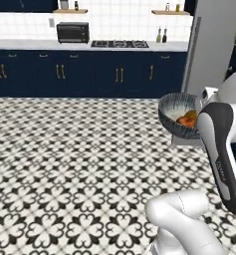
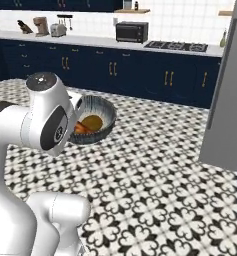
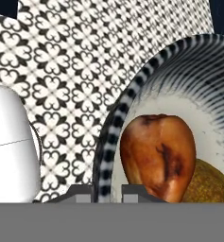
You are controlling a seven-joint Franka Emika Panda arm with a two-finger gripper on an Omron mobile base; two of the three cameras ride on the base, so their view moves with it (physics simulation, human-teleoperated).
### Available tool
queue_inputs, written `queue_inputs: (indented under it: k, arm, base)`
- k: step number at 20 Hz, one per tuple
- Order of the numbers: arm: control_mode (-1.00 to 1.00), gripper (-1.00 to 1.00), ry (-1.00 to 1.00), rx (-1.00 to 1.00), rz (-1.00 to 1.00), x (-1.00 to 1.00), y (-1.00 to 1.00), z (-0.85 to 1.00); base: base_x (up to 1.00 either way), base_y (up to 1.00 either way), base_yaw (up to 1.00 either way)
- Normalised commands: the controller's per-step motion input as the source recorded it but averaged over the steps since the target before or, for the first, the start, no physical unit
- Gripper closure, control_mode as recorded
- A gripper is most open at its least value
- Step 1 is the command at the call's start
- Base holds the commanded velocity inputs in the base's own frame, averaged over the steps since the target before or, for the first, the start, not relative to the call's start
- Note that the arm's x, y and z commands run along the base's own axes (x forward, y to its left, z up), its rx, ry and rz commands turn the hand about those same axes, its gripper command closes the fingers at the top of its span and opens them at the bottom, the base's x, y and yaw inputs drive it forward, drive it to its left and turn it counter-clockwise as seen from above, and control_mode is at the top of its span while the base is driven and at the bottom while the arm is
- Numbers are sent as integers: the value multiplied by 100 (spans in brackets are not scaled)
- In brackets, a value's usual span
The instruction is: Pick the chicken drumstick and avocado from their plates and place them in the bowl. Then put the bowl in the fridge.
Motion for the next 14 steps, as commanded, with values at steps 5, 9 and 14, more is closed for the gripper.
queue_inputs:
  k: [5, 9, 14]
  arm:
    - [100, 100, 0, 0, 0, 0, 0, 0]
    - [100, 100, 0, 0, 0, 0, 0, 0]
    - [100, 100, 0, 0, 0, 0, 0, 0]
  base:
    - [100, 0, 21]
    - [100, 15, 8]
    - [100, 60, 0]
